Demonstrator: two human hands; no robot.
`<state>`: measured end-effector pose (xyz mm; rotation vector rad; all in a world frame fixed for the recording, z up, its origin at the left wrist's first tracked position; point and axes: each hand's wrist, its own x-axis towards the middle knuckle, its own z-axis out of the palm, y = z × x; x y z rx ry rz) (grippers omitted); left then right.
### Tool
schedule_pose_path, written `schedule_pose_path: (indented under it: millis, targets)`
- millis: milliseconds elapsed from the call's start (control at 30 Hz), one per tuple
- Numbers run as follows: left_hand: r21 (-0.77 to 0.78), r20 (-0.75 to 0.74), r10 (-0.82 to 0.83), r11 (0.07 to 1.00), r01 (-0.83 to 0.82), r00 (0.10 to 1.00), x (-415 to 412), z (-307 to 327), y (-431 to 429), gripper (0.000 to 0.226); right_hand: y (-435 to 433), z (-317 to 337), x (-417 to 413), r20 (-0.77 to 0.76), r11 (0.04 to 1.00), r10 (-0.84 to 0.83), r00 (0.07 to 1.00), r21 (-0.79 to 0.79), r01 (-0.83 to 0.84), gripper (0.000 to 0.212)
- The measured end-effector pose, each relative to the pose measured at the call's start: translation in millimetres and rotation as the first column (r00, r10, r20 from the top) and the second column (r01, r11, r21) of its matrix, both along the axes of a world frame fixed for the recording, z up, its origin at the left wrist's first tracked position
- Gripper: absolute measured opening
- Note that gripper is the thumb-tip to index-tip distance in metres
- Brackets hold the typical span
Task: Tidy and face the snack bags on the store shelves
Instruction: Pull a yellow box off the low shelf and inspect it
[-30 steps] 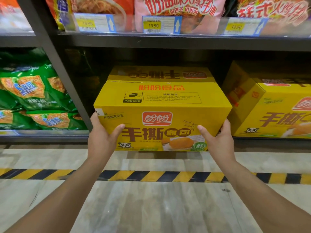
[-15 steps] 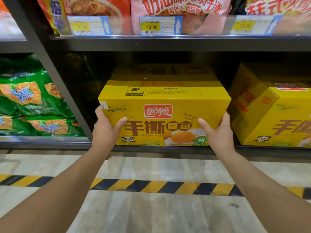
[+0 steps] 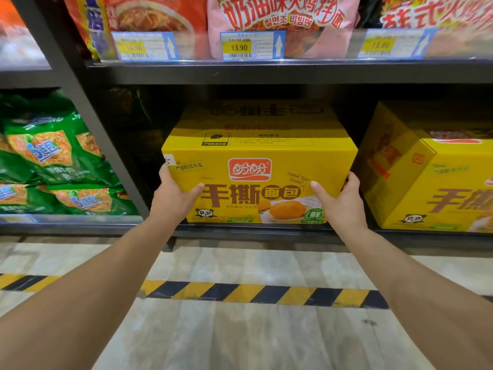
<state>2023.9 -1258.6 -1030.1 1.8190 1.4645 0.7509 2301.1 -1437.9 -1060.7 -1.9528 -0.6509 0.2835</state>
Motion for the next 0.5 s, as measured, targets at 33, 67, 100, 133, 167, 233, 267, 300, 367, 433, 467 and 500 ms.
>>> schedule_pose_path:
  millis: [33, 67, 100, 133, 167, 233, 267, 300, 367, 433, 467, 500]
  targets:
    - [-0.007, -0.008, -0.007, 1.000, 0.007, 1.000, -1, 1, -2, 0.077, -3, 2, -3, 0.007, 1.000, -0.012, 1.000, -0.029, 0.012, 0.095]
    - [-0.011, -0.036, -0.016, 1.000, 0.016, 0.999, -2, 1, -5, 0.076, -7, 5, -7, 0.027, 0.998, -0.016, 1.000, -0.067, 0.018, 0.095]
    - [-0.012, -0.083, -0.034, 0.999, 0.033, 0.996, -3, 2, -9, 0.075, -13, 7, -11, 0.062, 0.993, -0.016, 0.998, -0.117, 0.024, 0.093]
    - [-0.011, -0.147, -0.059, 0.998, 0.058, 0.987, -4, 3, -14, 0.073, -18, 9, -14, 0.120, 0.984, -0.004, 0.993, -0.178, 0.025, 0.088]
    - [-0.005, -0.231, -0.092, 0.996, 0.093, 0.969, -6, 3, -19, 0.069, -24, 12, -20, 0.185, 0.968, 0.023, 0.982, -0.248, 0.024, 0.081]
    - [0.007, -0.424, -0.159, 0.984, 0.179, 0.892, -9, 6, -35, 0.063, -38, 24, -32, 0.289, 0.919, 0.108, 0.951, -0.393, 0.015, 0.071]
    - [0.018, -0.503, -0.183, 0.975, 0.222, 0.845, -10, 8, -44, 0.062, -45, 31, -38, 0.319, 0.892, 0.148, 0.936, -0.452, 0.013, 0.070]
    - [0.034, -0.560, -0.202, 0.963, 0.266, 0.804, -10, 10, -53, 0.061, -53, 39, -45, 0.333, 0.867, 0.177, 0.926, -0.498, 0.014, 0.070]
    - [0.068, -0.631, -0.234, 0.933, 0.353, 0.740, -7, 17, -75, 0.060, -71, 57, -57, 0.347, 0.823, 0.216, 0.913, -0.567, 0.021, 0.072]
    - [0.092, -0.673, -0.259, 0.900, 0.425, 0.693, 0, 26, -96, 0.065, -93, 75, -67, 0.362, 0.792, 0.239, 0.901, -0.609, 0.034, 0.082]
    - [0.097, -0.688, -0.270, 0.885, 0.455, 0.674, 6, 31, -106, 0.069, -104, 83, -71, 0.366, 0.779, 0.247, 0.897, -0.626, 0.041, 0.086]
    - [0.102, -0.699, -0.282, 0.870, 0.482, 0.657, 12, 38, -117, 0.072, -116, 90, -72, 0.369, 0.763, 0.254, 0.894, -0.645, 0.049, 0.087]
